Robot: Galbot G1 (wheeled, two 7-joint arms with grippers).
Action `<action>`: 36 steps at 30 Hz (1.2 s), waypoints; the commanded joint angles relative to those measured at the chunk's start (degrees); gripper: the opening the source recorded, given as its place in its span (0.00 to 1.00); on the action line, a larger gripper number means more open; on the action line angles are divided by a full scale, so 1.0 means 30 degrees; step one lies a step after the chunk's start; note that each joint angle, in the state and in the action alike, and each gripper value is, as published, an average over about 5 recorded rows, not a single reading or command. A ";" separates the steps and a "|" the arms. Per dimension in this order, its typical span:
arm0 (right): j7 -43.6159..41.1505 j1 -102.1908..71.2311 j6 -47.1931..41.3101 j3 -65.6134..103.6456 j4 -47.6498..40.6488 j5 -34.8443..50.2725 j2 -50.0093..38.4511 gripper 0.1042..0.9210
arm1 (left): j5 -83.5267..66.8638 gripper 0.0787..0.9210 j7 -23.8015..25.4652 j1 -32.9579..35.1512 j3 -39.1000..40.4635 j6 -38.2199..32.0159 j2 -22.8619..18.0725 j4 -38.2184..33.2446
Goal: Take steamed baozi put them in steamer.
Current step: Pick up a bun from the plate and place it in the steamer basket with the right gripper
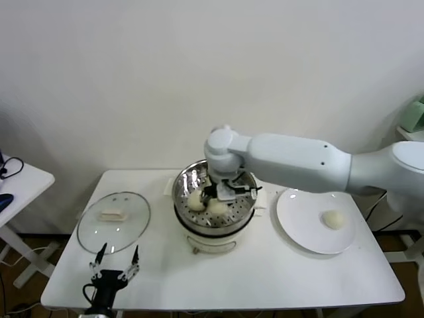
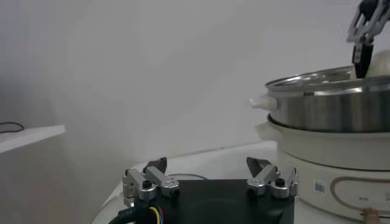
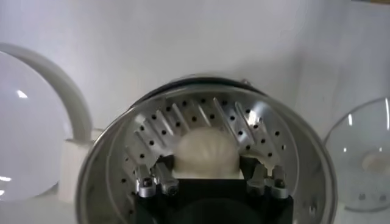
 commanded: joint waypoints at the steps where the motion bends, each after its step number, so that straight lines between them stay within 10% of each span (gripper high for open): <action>1: 0.0022 -0.0694 0.0630 -0.0514 -0.1063 0.0081 0.1143 0.73 | -0.0001 0.88 -0.0003 0.0013 0.0042 0.0050 0.0025 0.0095; 36: 0.0131 -0.0237 0.0552 -0.0021 -0.1355 0.1145 0.0315 0.88 | -0.0230 0.88 -0.0008 0.0061 0.0204 0.0084 -0.0031 0.0093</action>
